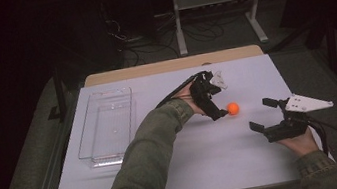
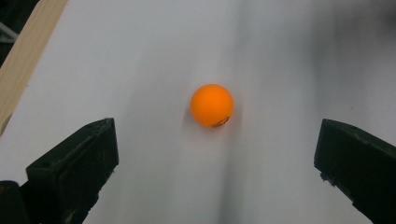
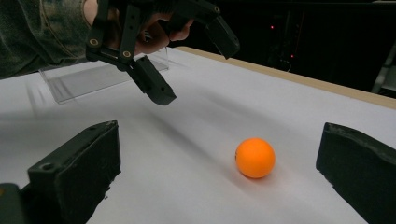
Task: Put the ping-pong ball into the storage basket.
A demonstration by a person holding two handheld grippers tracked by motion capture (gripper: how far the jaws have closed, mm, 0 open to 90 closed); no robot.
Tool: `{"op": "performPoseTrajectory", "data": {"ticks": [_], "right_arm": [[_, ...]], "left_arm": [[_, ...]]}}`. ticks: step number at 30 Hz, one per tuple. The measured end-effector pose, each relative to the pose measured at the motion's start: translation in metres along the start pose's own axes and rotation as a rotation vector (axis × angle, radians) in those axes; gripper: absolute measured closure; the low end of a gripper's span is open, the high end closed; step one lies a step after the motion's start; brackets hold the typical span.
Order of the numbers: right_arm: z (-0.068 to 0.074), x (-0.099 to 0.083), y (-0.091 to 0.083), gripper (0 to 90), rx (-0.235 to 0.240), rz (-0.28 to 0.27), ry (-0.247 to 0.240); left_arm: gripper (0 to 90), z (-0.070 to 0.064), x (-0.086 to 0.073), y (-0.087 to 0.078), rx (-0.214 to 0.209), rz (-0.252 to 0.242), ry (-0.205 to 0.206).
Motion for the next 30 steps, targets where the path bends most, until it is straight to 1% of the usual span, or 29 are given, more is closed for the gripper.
{"op": "performPoseTrajectory", "data": {"ticks": [6, 11, 13, 17, 21, 26, 30], "right_arm": [[0.000, 0.000, -0.001, 0.0, -0.001, -0.001, 0.005], [0.000, 0.000, -0.003, 0.0, -0.002, -0.006, 0.008], [0.000, 0.000, -0.004, 0.0, -0.002, -0.010, 0.010], [0.000, 0.000, -0.004, 0.0, 0.000, -0.010, 0.010], [-0.001, 0.001, -0.006, 0.0, -0.001, -0.016, 0.014], [0.000, 0.001, -0.006, 0.0, 0.001, -0.015, 0.011], [0.000, 0.001, -0.006, 0.0, 0.001, -0.014, 0.010]], "left_arm": [[0.0, 0.000, 0.001, 0.006, -0.007, 0.007, 0.009], [0.0, -0.001, 0.002, 0.012, -0.015, 0.013, 0.009], [0.0, -0.002, 0.002, 0.015, -0.019, 0.018, 0.020], [0.0, -0.003, 0.003, 0.020, -0.029, 0.019, 0.027], [0.0, -0.002, 0.002, 0.025, -0.033, 0.023, 0.021], [0.0, -0.001, 0.002, 0.030, -0.038, 0.029, 0.026], [0.0, -0.001, 0.002, 0.035, -0.044, 0.031, 0.023]]}}
Point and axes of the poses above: each handheld gripper's, and its own axes: y roughly forward along the jaws, x roughly out of its top, z roughly to its left, the point moved 10 cm from there along y, roughly forward along the jaws, and after that the axes turned 4 degrees about z, right-handed, at the moved point
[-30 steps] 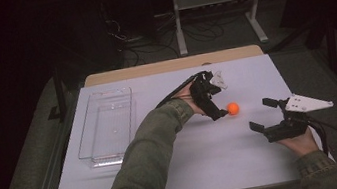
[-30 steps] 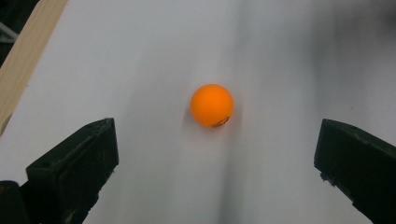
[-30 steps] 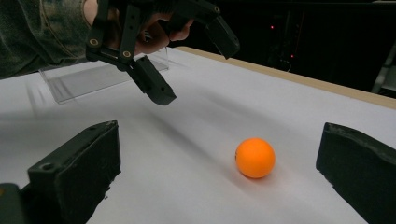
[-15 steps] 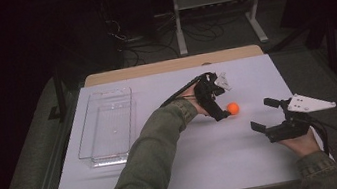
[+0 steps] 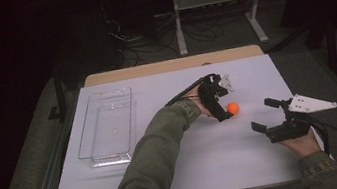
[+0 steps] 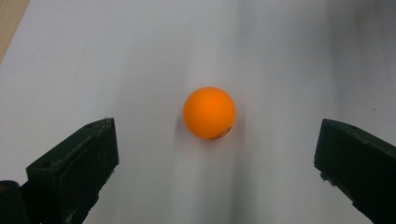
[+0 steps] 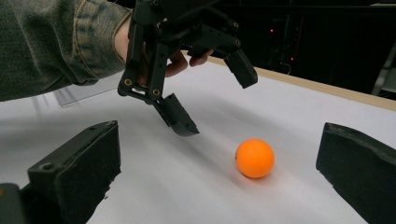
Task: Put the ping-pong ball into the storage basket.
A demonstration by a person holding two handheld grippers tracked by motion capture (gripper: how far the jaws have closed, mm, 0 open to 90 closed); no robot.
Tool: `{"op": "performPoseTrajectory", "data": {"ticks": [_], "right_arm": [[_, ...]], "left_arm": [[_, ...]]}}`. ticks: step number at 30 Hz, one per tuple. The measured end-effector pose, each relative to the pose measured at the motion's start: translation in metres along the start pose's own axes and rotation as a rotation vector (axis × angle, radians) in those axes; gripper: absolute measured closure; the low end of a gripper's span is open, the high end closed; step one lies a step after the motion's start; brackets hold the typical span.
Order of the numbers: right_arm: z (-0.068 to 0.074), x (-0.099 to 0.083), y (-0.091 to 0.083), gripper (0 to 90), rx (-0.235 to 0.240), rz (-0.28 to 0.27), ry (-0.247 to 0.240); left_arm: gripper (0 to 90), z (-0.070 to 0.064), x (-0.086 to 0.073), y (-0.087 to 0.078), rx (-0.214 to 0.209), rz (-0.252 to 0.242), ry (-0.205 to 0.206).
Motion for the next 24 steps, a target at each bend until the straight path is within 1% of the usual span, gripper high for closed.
{"op": "performPoseTrajectory", "data": {"ticks": [5, 12, 14, 17, 21, 24], "right_arm": [[0.000, 0.000, 0.000, 0.0, 0.002, -0.001, 0.000], [0.001, 0.000, 0.000, 0.0, 0.003, 0.001, -0.002], [0.001, 0.000, 0.000, 0.0, 0.004, 0.000, 0.000], [0.001, 0.000, 0.000, 0.0, 0.004, 0.000, 0.000], [0.001, 0.000, 0.000, 0.0, 0.006, 0.001, 0.001], [0.001, 0.000, 0.000, 0.0, 0.006, 0.001, 0.001]], "left_arm": [[0.0, 0.001, -0.001, 0.004, -0.004, 0.002, 0.000], [0.0, 0.003, -0.001, 0.007, -0.013, -0.008, -0.007], [0.0, 0.003, -0.001, 0.010, -0.019, -0.012, -0.015], [0.0, 0.004, -0.001, 0.012, -0.018, -0.014, -0.014], [0.0, 0.004, -0.001, 0.017, -0.025, -0.024, -0.026], [0.0, 0.004, -0.001, 0.019, -0.030, -0.027, -0.023]]}}
Point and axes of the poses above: each handheld gripper's, and its own axes: y roughly forward along the jaws, x roughly out of its top, z roughly to its left, the point moved 10 cm from there along y, roughly forward along the jaws, and after that the axes turned 4 degrees about z, right-handed, at the moved point
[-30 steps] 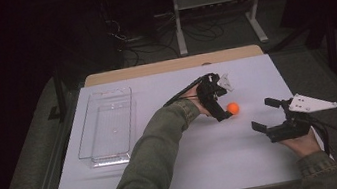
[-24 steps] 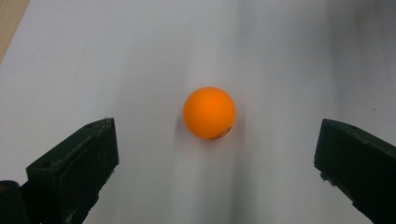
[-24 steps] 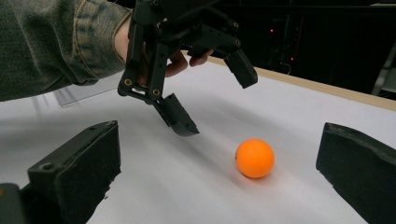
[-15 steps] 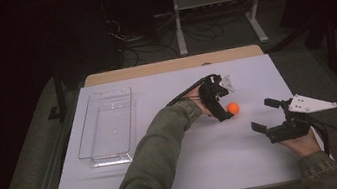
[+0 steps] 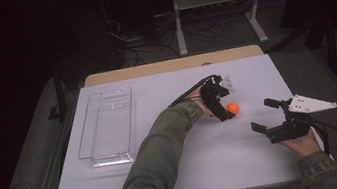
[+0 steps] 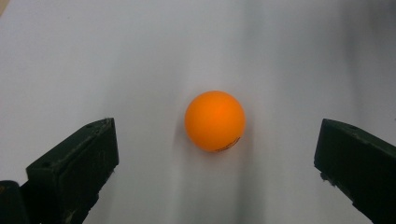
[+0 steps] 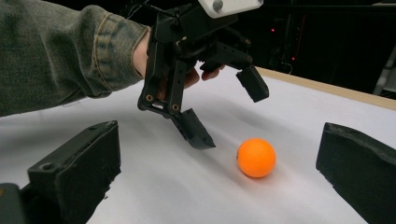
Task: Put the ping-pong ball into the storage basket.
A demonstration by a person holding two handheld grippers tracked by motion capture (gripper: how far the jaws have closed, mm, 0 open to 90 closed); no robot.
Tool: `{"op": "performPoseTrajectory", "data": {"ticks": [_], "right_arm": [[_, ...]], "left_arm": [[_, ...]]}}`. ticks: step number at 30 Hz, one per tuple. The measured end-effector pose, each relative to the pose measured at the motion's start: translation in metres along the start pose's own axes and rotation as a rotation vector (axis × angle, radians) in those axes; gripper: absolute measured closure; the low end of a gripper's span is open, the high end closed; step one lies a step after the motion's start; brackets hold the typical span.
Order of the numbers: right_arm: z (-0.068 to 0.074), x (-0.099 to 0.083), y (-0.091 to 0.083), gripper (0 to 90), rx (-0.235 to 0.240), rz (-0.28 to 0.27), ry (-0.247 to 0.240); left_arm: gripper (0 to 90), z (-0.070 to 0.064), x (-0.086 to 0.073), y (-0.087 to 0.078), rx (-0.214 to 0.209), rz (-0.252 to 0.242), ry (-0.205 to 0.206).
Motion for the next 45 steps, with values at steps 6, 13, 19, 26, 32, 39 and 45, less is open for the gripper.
{"op": "performPoseTrajectory", "data": {"ticks": [6, 13, 19, 26, 32, 39, 45], "right_arm": [[0.000, 0.000, 0.000, 0.0, 0.000, 0.000, 0.000], [0.000, -0.001, 0.001, 0.0, 0.002, 0.006, -0.003], [0.001, -0.001, 0.001, 0.0, 0.003, 0.006, -0.003], [0.001, -0.001, 0.002, 0.0, 0.005, 0.006, -0.003], [0.001, -0.001, 0.002, 0.0, 0.005, 0.006, -0.001], [0.001, -0.001, 0.001, 0.0, 0.004, 0.003, -0.003], [0.001, -0.001, 0.001, 0.0, 0.005, 0.003, -0.003]], "left_arm": [[0.0, 0.001, 0.000, 0.005, -0.003, -0.008, -0.006], [0.0, 0.003, -0.001, 0.009, -0.004, -0.008, -0.012], [0.0, 0.003, -0.001, 0.012, -0.009, -0.013, -0.015], [0.0, 0.004, -0.003, 0.019, -0.015, -0.009, -0.018], [0.0, 0.005, -0.003, 0.022, -0.024, -0.020, -0.026], [0.0, 0.005, -0.002, 0.028, -0.031, -0.033, -0.036], [3.2, 0.005, -0.003, 0.030, -0.031, -0.030, -0.037]]}}
Point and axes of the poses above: each handheld gripper's, and its own axes: y roughly forward along the jaws, x roughly out of its top, z roughly to its left, the point moved 10 cm from there along y, roughly forward along the jaws, and after that the axes turned 4 degrees about z, right-handed, at the moved point
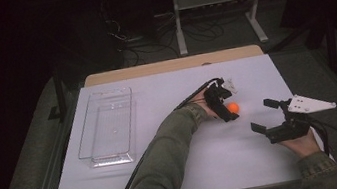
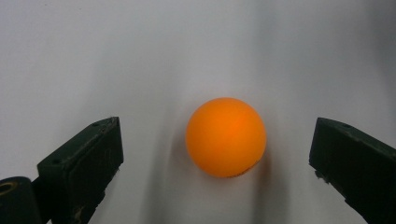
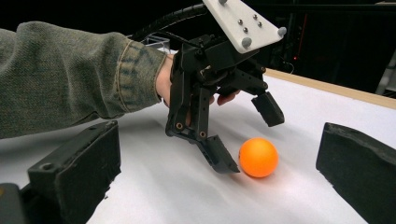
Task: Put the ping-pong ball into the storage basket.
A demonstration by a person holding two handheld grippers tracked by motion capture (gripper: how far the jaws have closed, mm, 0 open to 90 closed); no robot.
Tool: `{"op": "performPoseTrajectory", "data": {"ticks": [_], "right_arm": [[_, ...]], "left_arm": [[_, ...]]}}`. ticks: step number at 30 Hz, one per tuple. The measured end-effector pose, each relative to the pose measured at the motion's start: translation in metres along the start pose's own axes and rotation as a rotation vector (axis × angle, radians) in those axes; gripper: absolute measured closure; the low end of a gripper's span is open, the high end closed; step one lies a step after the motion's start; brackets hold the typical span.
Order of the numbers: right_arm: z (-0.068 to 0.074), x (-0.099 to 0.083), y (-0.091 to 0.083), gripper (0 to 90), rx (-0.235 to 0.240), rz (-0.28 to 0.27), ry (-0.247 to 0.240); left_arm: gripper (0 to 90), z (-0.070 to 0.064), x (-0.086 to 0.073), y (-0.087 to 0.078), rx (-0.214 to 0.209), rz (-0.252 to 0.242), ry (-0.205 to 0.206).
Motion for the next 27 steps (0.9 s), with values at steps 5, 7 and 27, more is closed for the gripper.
{"op": "performPoseTrajectory", "data": {"ticks": [5, 7, 27], "right_arm": [[0.0000, -0.0001, 0.0001, 0.0, 0.000, 0.000, 0.000], [0.0000, -0.0001, 0.0002, 0.0, 0.000, 0.000, 0.000], [0.0000, -0.0002, 0.0002, 0.0, 0.001, 0.002, -0.002]], "left_arm": [[7.6, 0.0006, 0.0012, -0.0011, 0.000, -0.007, 0.000], [14.5, -0.0008, 0.0012, -0.0018, -0.026, -0.008, -0.017], [33.9, -0.0015, -0.0007, 0.0043, -0.017, 0.001, -0.021]]}}
Point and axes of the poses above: each handheld gripper's, and its own axes: y roughly forward along the jaws, x roughly out of its top, z roughly to its left, the point moved 10 cm from there along y, roughly forward along the jaws, and after that the axes turned 4 degrees about z, right-handed, at the moved point
